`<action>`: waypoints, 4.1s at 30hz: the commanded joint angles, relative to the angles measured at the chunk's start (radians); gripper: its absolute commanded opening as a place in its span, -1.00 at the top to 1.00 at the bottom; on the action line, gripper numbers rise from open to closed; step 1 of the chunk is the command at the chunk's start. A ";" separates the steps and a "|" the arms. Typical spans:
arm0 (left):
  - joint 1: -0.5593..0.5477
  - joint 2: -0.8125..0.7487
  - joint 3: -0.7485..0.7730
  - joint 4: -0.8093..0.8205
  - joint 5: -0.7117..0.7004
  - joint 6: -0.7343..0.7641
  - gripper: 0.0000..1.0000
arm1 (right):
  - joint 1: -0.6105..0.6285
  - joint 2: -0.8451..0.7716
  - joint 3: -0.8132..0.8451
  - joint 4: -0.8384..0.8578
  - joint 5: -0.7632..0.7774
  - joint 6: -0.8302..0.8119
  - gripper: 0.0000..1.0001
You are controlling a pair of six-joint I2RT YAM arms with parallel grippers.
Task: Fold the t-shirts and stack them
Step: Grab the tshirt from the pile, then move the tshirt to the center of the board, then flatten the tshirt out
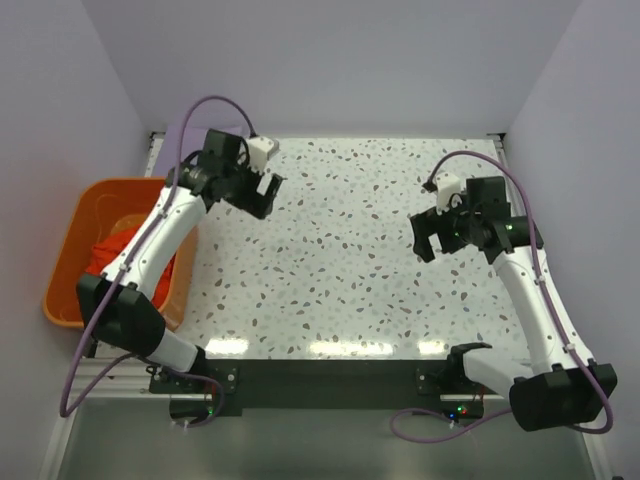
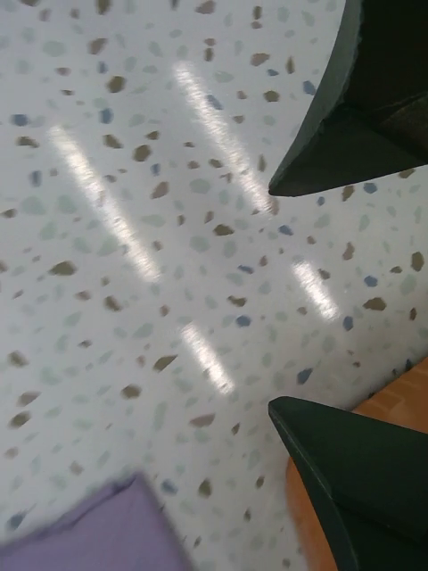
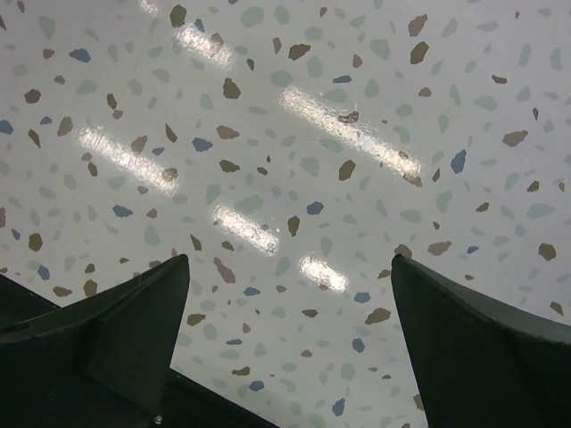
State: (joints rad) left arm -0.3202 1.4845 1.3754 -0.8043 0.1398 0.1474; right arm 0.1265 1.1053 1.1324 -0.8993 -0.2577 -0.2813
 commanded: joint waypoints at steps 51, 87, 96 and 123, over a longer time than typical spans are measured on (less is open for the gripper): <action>0.922 0.128 -0.210 0.114 0.138 0.529 0.32 | -0.005 0.278 0.254 -0.132 -0.209 -0.068 -0.97; 0.277 0.075 0.715 0.605 0.554 -0.396 1.00 | -0.008 0.252 0.260 -0.047 -0.143 0.004 -0.97; 0.073 0.096 0.434 0.712 0.661 -0.546 -0.07 | -0.125 0.211 0.239 -0.079 -0.147 0.016 -0.97; -0.191 0.336 -0.076 0.577 0.463 -0.262 -0.53 | -0.134 0.531 0.152 -0.089 0.000 -0.102 -0.93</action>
State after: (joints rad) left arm -0.4946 1.7779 1.2953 -0.3679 0.6239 -0.0124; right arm -0.0086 1.6173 1.2694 -1.0470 -0.3145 -0.4137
